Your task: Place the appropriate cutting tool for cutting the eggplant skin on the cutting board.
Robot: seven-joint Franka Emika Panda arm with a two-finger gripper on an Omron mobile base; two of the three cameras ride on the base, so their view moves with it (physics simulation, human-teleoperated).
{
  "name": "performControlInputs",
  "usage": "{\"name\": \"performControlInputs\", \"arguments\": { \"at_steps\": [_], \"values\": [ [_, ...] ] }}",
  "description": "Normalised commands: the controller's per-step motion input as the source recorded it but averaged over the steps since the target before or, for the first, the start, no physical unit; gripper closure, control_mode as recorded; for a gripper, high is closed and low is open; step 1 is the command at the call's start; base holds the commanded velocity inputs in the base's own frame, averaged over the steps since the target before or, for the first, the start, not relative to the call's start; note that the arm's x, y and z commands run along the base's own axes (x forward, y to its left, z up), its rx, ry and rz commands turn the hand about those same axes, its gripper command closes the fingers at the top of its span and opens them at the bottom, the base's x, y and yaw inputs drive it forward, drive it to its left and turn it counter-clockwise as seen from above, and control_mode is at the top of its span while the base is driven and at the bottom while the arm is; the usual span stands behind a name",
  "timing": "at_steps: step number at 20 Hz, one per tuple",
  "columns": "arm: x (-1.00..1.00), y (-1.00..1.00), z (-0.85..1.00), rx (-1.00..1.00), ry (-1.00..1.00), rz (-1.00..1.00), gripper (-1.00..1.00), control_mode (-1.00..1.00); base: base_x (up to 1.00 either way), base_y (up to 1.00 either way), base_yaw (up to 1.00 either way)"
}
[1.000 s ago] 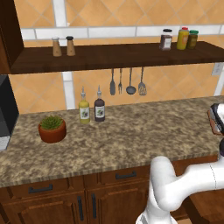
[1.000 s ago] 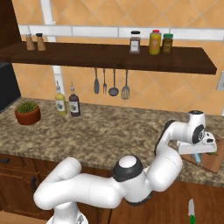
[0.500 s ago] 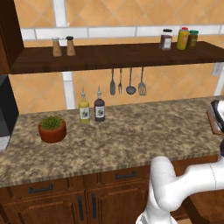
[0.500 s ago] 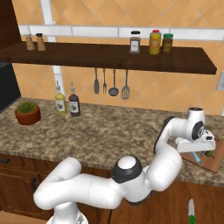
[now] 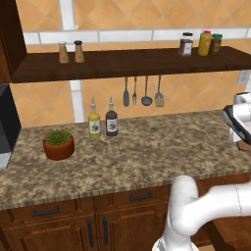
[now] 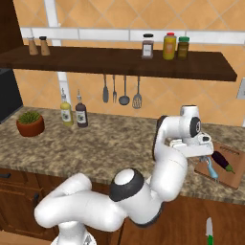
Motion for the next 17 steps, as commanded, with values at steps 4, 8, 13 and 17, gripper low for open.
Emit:
{"name": "performControlInputs", "arguments": {
  "at_steps": [4,8,13,17],
  "values": [
    [-0.54,0.89,0.44,-0.05,0.00,0.09,-1.00,-1.00,0.00,0.00,0.00],
    [-0.63,0.73,0.19,0.00,-0.03,0.04,-1.00,-1.00,0.00,0.00,0.00],
    [-0.73,0.61,0.04,0.00,-0.10,0.00,-1.00,-1.00,0.00,0.00,0.00],
    [-0.73,0.80,0.37,-0.02,-0.04,0.02,-1.00,-1.00,0.00,0.00,0.00]
  ]
}}
